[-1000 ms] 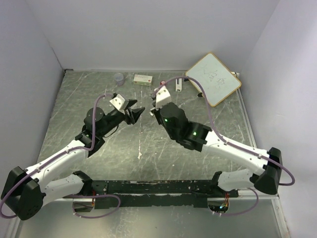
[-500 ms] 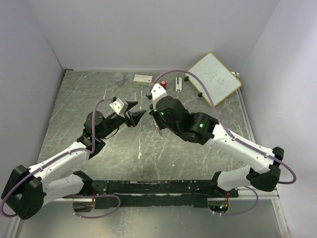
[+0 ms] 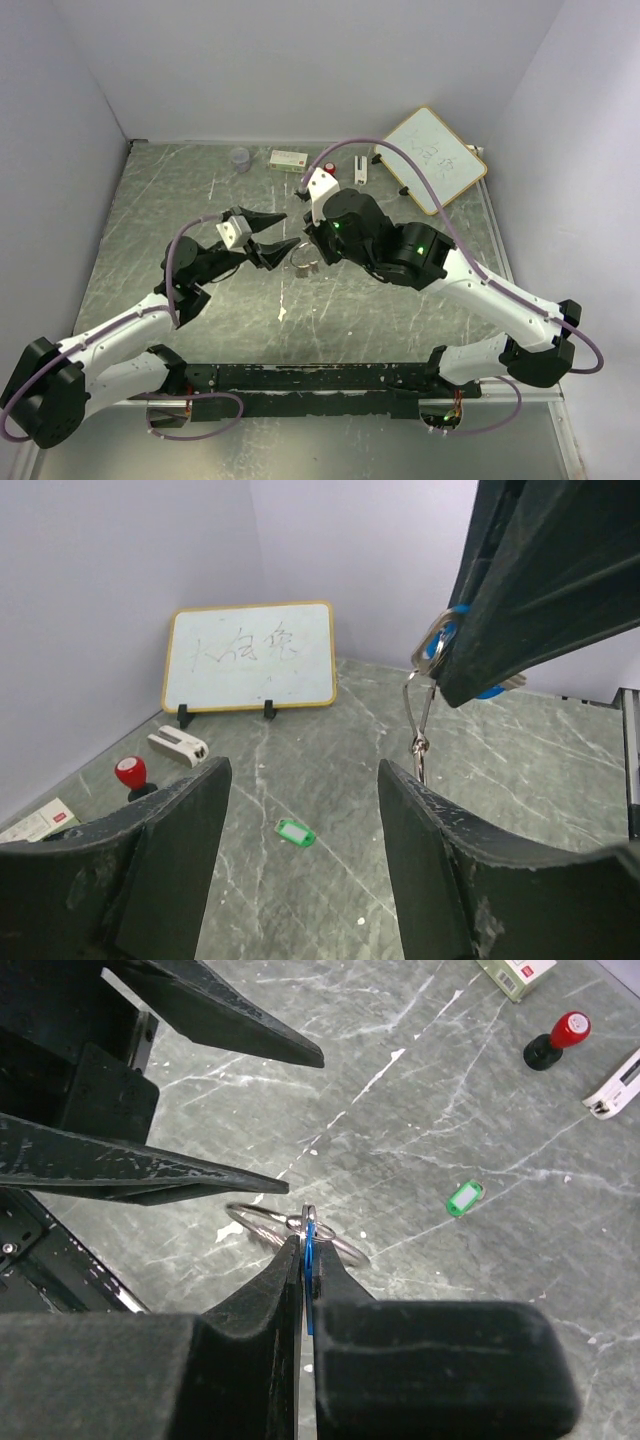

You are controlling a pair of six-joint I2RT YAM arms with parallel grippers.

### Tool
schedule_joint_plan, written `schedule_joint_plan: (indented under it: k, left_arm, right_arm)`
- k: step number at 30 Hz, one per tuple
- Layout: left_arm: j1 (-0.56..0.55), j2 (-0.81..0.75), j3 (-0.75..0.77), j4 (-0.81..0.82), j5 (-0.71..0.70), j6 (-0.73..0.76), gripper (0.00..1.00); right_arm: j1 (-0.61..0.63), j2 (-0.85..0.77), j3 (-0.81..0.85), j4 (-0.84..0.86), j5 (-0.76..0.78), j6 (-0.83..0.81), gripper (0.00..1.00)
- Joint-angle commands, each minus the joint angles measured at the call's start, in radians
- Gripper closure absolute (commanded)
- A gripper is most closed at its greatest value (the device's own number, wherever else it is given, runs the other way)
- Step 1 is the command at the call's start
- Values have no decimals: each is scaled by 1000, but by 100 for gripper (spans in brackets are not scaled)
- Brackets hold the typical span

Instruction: Remove the keys from the keyring

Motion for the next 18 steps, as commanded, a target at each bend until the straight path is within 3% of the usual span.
schedule_joint_plan:
  k: [1, 8, 18]
  left_arm:
    - [-4, -31, -13, 91, 32, -21, 28]
    - [-4, -46, -23, 123, 11, -50, 26]
    - [-5, -2, -48, 237, 132, -81, 32]
  right_arm:
    - [5, 2, 12, -6, 13, -6, 100]
    - [6, 15, 19, -2, 18, -12, 100]
    - [5, 23, 32, -12, 35, -12, 100]
